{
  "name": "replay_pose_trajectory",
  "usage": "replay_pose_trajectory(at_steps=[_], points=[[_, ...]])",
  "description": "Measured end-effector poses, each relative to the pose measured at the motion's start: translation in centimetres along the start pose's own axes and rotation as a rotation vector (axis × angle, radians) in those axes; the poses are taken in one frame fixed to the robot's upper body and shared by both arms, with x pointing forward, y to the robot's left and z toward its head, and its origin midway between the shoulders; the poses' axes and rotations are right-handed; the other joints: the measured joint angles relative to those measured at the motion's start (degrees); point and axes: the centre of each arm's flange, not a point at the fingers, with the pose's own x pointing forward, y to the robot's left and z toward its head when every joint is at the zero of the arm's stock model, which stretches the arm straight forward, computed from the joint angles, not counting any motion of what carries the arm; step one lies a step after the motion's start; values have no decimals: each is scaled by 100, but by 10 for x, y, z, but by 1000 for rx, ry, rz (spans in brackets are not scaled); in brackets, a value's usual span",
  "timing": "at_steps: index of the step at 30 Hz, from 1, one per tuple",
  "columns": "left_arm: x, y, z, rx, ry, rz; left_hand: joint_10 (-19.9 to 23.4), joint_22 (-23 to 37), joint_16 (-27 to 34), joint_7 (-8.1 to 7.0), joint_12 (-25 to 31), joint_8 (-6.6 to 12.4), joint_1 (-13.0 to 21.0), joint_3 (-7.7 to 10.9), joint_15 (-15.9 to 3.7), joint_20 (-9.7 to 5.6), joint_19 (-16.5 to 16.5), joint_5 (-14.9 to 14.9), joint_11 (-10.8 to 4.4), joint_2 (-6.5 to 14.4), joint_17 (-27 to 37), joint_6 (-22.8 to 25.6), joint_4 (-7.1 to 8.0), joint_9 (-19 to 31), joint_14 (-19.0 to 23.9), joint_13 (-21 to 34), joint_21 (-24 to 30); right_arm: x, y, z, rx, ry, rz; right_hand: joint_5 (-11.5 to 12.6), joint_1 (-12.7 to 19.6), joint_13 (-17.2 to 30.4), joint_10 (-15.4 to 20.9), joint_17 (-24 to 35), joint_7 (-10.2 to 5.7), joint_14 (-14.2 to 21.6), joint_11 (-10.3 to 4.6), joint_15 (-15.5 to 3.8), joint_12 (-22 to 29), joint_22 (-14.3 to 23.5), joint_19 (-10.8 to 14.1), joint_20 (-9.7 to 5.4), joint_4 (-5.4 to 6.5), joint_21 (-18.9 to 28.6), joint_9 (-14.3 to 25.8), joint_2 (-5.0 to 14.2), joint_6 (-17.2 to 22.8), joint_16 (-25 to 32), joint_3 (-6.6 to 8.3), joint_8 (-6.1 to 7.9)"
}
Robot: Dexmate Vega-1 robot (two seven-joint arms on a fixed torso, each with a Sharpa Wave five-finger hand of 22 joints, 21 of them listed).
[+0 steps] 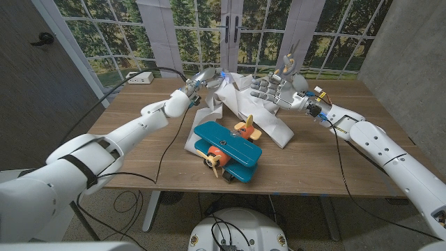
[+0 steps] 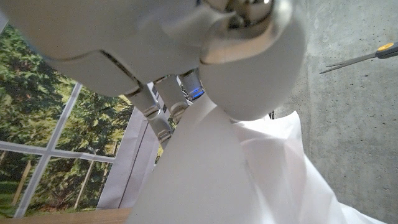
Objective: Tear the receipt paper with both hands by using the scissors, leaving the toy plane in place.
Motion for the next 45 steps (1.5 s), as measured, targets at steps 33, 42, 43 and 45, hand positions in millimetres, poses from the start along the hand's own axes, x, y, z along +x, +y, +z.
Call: replay_pose_trajectory(at_steps=[33, 42, 43, 45], points=[[24, 7, 14, 3, -59, 83, 156, -135, 260, 92, 25, 132, -78, 76, -71, -8, 257, -67, -32, -75, 190, 135, -129, 132, 133, 88, 100, 12, 12, -7, 0, 82, 51, 0, 30, -30, -179, -17, 219, -307, 199, 307, -26, 0, -56, 151, 41, -24, -1883, 30, -219, -28, -228, -1359], [34, 4, 12, 21, -58, 63, 156, -185, 299, 68, 21, 93, -114, 76, -71, -8, 257, -68, -32, -38, 183, 158, -129, 132, 133, 107, 100, 17, 16, -11, -2, 133, 66, 0, 30, -30, -267, -17, 354, -412, 288, 411, -26, 0, -87, 182, 44, -24, -2524, 30, -354, -28, -320, -2046], [34, 4, 13, 19, -63, 67, 155, -189, 299, 69, 15, 93, -114, 76, -71, -8, 257, -68, -32, -38, 183, 158, -129, 132, 133, 118, 104, 18, 17, -12, -1, 145, 72, 0, 30, -30, -292, -32, 383, -410, 313, 409, -16, 0, -88, 183, 53, -24, -2604, 30, -383, -28, -330, -2142], [35, 3, 13, 21, -64, 66, 155, -189, 299, 69, 8, 93, -114, 76, -71, -8, 257, -68, -31, -38, 183, 158, -129, 132, 133, 119, 122, 19, 17, -12, -3, 149, 74, 0, 30, -29, -328, -44, 391, -450, 348, 449, 0, 0, -145, 211, 65, -24, -2770, 30, -392, -28, -363, -2345]])
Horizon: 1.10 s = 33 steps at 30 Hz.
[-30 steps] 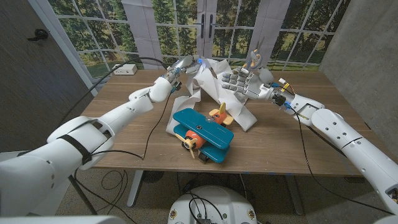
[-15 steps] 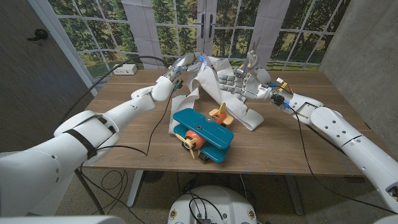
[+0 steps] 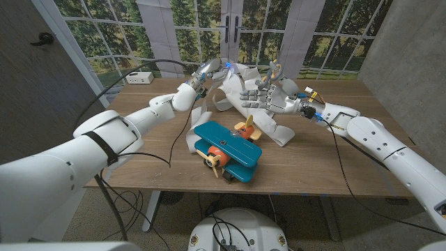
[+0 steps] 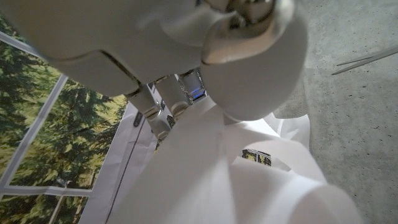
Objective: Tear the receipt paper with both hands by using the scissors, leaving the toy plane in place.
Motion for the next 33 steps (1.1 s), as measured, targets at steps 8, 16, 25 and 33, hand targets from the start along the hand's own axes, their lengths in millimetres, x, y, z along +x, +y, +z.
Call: replay_pose_trajectory(at_steps=[8, 16, 25, 33], points=[[4, 0, 1, 18, -8, -6, -1, -26, 23, 0, -6, -33, 0, 8, 0, 0, 0, 0, 1, 0, 0, 0, -40, -27, 0, 0, 0, 6, 2, -4, 3, 39, 39, 16, -124, -31, -272, 0, 125, -164, 79, 164, 0, 0, -110, -10, 73, 0, -780, -17, -126, 0, -182, -861], [6, 3, 3, 33, -22, -4, 20, -53, 27, -19, -49, -54, -60, 8, 0, 0, 0, 0, 22, 0, 1, 19, -39, -27, 0, 0, 21, 13, 3, -7, 4, 83, 76, 46, -207, -54, -405, 0, 186, -257, 130, 257, 0, 0, -196, -15, 94, 0, -1440, -100, -187, 0, -316, -1548], [9, 4, 6, 45, -29, -10, 21, -80, 67, -19, -50, -77, -59, 8, -21, 0, -1, 0, 21, 0, -16, 19, -39, -53, 42, -1, 43, 22, 3, -10, 2, 157, 110, 133, -203, -53, -515, 1, 190, -317, 160, 273, 0, 0, -222, 1, 67, 0, -2393, -100, -191, 0, -441, -2714], [13, 3, 8, 53, -34, -19, 32, -105, 67, -19, -88, -77, -105, 8, -21, 0, -1, 1, 10, 1, -26, 19, -39, -53, 41, -4, 43, 28, 3, -14, 11, 210, 131, 133, -201, -53, -630, -21, 287, -405, 151, 335, 0, 0, -282, 0, 145, 0, -2138, -98, 393, 0, -534, -4355]])
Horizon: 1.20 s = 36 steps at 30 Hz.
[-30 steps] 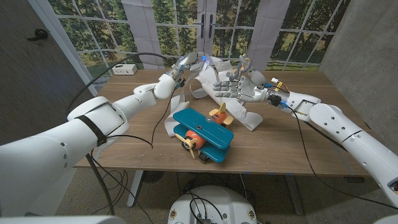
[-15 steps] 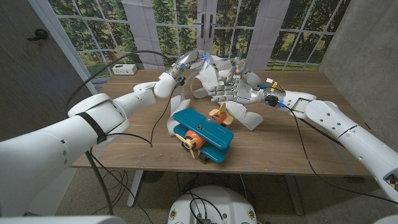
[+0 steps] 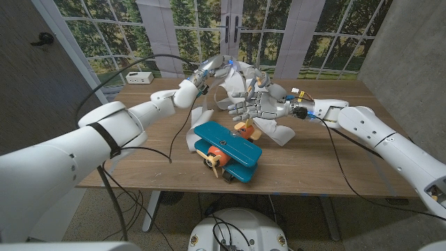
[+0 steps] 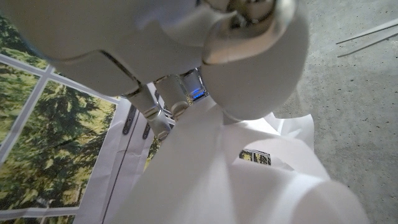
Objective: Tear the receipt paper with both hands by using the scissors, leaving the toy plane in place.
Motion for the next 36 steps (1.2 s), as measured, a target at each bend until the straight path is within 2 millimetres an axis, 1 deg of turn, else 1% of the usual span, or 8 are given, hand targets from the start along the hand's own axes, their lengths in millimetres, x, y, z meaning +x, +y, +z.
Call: replay_pose_trajectory(at_steps=[2, 4, 10, 14, 18, 23, 27, 36], points=[[1, -1, 1, 1, -1, -1, 0, 0, 0, 0, -2, 0, 0, 18, 0, 0, 0, 0, 0, 0, 0, 0, -18, 0, 0, 0, 22, 1, -1, 0, 2, 8, 5, 0, 0, 0, -9, -6, 0, -18, 8, -17, 0, 0, 0, 0, 2, 0, 6, 0, 1, 0, 2, -23], [1, -1, 1, 1, -2, 0, 0, 0, 23, 0, -6, -41, -1, 25, 0, 0, 0, 0, 0, 1, 0, 0, -24, 0, 0, 0, 22, 3, -1, 0, 4, 15, 9, 0, 0, 0, -30, -6, 90, -18, 29, -17, -26, 0, 0, 0, 14, 0, 24, 0, 91, 0, 14, -53], [1, -3, 4, 4, -13, 3, -1, -23, 49, 0, -7, -40, -22, 25, 0, 31, 31, 0, 1, 22, 0, 0, -24, -27, 0, -1, 22, 9, -3, -1, 16, 38, 29, 0, 0, 1, -61, 4, 91, -17, 0, -17, -26, 0, 0, 0, 13, 0, 32, 0, 91, 0, 14, -67], [1, -4, 6, 6, -23, 9, -1, -27, 49, 21, -9, -61, -22, 25, 1, 0, 63, 0, 1, 22, -23, 21, -24, -27, 0, -1, 22, 11, -5, -2, 23, 47, 41, 0, -18, 1, -61, 12, 91, -17, 1, -17, -26, 0, -43, 0, 53, 0, 59, 18, 91, 0, -23, -67], [1, -3, 9, 13, -40, 16, -2, -48, 72, 21, -34, -61, -44, 25, 1, 0, 63, 0, 1, 0, -20, 20, -24, -27, -1, 23, 22, 15, -7, -2, 28, 56, 57, 0, -25, 1, -90, -3, 91, -39, 30, 4, -26, 0, -52, -9, 77, 0, 59, 25, 91, 0, -2, -67], [-4, -3, 14, 70, -83, 45, -2, -53, 99, -10, -44, -83, -44, 25, 1, 0, 62, 0, 1, 0, -21, 51, -24, -27, -1, 27, 66, 18, -8, -1, 35, 56, 71, 0, -26, 1, -122, -5, 92, -74, 0, -12, -26, 0, -114, -11, 78, 0, 85, 25, 92, 0, -1, -110], [-7, -5, 20, 114, -122, 66, 50, -80, 122, -10, -53, -105, -44, 24, -30, 0, 62, 0, -12, -1, -10, 51, -24, -53, 31, 8, 66, 21, -8, -2, 39, 56, 82, 0, -26, 1, -153, -5, 92, -110, 28, 13, -26, 0, -113, -10, 78, 0, 85, 25, 93, 0, -1, -111], [-14, -7, 30, 182, -182, 121, 62, -106, 164, -10, -68, -126, -66, 41, -23, 0, 124, 0, -2, -23, -10, 51, -40, -53, 84, -1, 66, 26, -7, -1, 40, 61, 102, 0, -48, 1, -194, 12, 156, -141, 9, 43, -26, 0, -113, -11, 79, 0, 111, 45, 109, 0, 4, -111]])
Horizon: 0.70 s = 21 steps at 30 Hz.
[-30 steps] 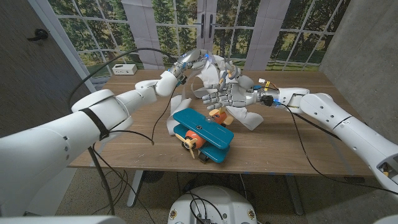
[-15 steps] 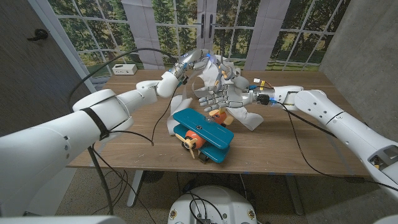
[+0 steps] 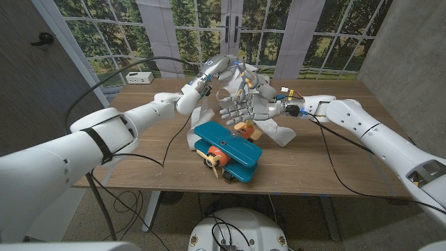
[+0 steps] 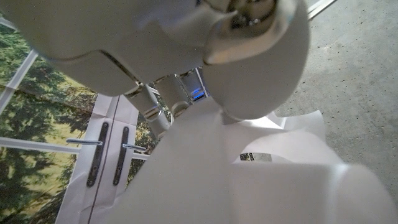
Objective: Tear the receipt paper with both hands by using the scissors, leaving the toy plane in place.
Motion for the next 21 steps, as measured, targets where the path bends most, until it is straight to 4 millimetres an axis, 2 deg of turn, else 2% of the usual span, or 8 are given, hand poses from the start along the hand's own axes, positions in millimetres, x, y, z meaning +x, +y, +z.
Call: replay_pose_trajectory(at_steps=[21], points=[[-15, -8, 16, 79, -67, 116, 115, -61, 107, -10, -68, -45, -31, 30, -48, -15, 159, 0, -8, 30, 0, 52, -47, -53, 111, 0, 84, 10, 4, -2, 13, 15, 6, 0, -61, 0, -18, -15, 0, -34, 21, -25, 0, 0, 1, 0, -27, 0, 53, -12, 2, 0, 52, 0]])
